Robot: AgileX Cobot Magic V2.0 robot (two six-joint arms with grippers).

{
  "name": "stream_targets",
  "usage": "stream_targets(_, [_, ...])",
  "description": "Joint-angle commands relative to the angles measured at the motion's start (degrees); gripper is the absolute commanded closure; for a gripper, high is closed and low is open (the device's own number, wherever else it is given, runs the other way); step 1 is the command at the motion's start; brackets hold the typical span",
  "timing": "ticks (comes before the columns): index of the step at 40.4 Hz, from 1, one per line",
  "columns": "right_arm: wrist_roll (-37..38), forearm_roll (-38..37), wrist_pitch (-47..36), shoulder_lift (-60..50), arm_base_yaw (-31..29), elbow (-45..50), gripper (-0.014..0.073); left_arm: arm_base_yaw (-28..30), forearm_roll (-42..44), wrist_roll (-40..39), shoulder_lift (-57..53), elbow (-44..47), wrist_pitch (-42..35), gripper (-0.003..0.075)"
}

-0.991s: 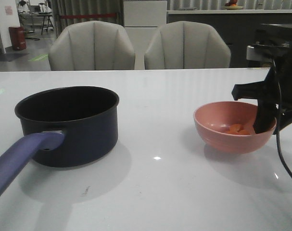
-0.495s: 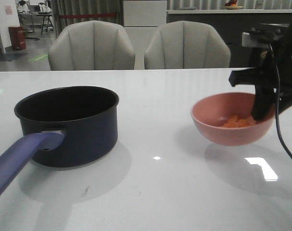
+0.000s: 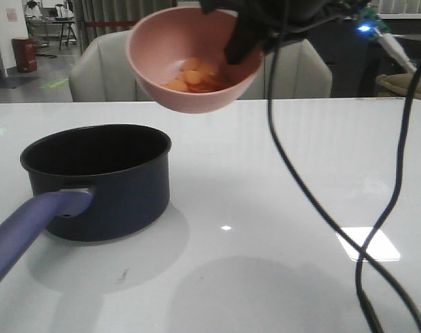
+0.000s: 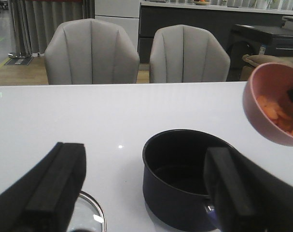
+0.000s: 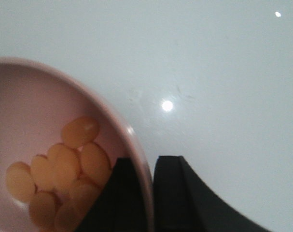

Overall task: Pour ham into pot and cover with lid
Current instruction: 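Lift the pink bowl and carry it over the saucepan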

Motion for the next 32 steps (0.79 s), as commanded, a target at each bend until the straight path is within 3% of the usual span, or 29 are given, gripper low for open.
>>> stream_targets(1, [-0.73,-0.15,-9.55,-0.76,2.07,-3.26,0.0453,-0.37,-0.26,-0.68,0.51,-1.67,-4.53,0.0171])
stream_targets(22, [-4.65,-9.13,-50.53,9.76,4.35,-4.19,0.0453,-0.37,-0.26,-0.68,0.51,-1.67,-4.53,0.0171])
stream_targets(27, [-10.46,-9.28,-55.22,12.02,4.61,-4.19,0.0453,-0.37,-0.26,-0.68,0.51,-1.67,-4.53,0.0171])
stream_targets(32, [-17.55,-6.99,-53.98,12.2,5.8,-4.24,0.0453,-0.37,-0.26,-0.68,0.51,-1.67,-4.53,0.0171])
